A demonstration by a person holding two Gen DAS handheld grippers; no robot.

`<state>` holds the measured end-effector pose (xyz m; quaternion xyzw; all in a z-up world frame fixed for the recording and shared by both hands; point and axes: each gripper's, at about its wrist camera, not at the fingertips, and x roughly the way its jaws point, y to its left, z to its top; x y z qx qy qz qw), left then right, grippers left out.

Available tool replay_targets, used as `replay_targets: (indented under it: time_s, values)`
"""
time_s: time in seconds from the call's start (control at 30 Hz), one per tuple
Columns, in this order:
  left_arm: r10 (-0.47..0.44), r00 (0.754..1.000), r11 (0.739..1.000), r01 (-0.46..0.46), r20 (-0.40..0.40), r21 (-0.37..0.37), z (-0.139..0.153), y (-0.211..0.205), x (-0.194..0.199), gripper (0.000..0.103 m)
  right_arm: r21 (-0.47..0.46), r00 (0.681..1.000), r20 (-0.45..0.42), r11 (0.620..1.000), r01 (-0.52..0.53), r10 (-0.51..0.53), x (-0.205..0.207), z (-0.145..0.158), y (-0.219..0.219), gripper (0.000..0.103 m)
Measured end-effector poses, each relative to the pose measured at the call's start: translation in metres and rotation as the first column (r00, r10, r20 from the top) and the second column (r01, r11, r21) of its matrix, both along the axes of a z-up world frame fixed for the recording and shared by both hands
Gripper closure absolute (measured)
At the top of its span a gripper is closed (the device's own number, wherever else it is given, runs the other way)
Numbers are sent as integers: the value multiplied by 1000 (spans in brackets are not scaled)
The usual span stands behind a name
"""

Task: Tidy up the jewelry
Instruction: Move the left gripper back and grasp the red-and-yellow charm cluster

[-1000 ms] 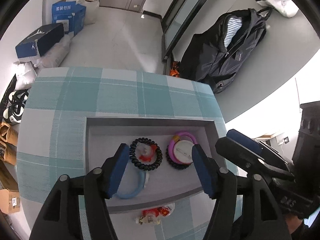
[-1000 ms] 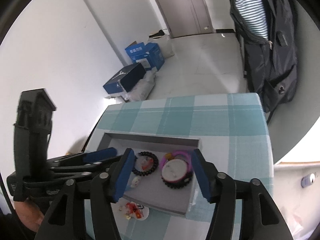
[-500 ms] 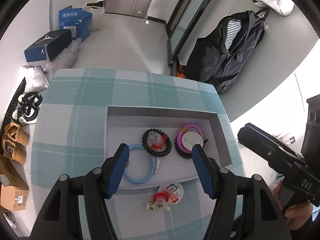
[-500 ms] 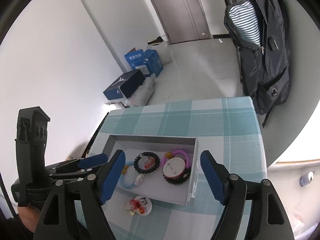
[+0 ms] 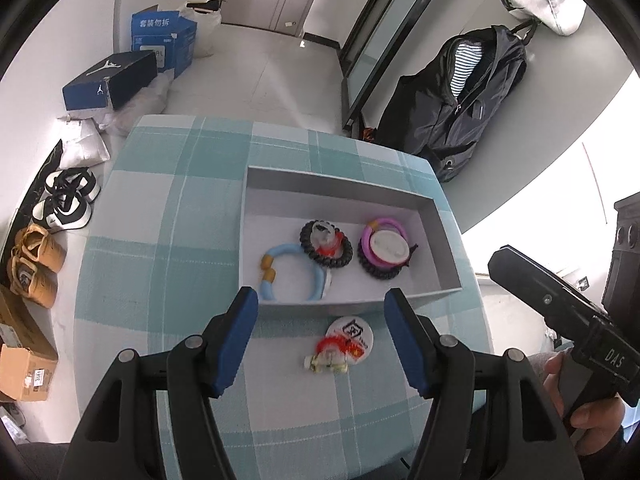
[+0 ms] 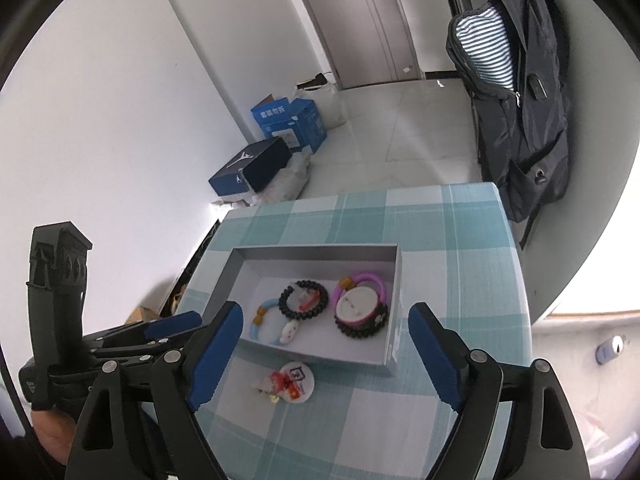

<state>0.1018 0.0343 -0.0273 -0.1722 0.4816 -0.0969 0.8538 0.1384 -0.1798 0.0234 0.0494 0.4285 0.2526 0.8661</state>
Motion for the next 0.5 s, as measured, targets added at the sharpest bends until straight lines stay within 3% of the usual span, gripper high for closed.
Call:
replay_targets:
  time_s: [0.07, 0.27, 0.5]
  values:
    - [1, 1000, 1000, -1, -8, 2, -2, 0, -3, 33, -4, 1000, -2, 1000, 4, -4, -3, -2, 0, 14]
    - [-2, 1000, 1000, 2, -17, 8, -8, -5, -16, 32, -4, 1000, -9, 1000, 6, -6, -12, -9, -3, 10]
    - [-26, 998, 996, 31, -53, 90, -27, -17, -25, 32, 1, 999, -35, 1000, 16, -16, -22, -22, -7, 5]
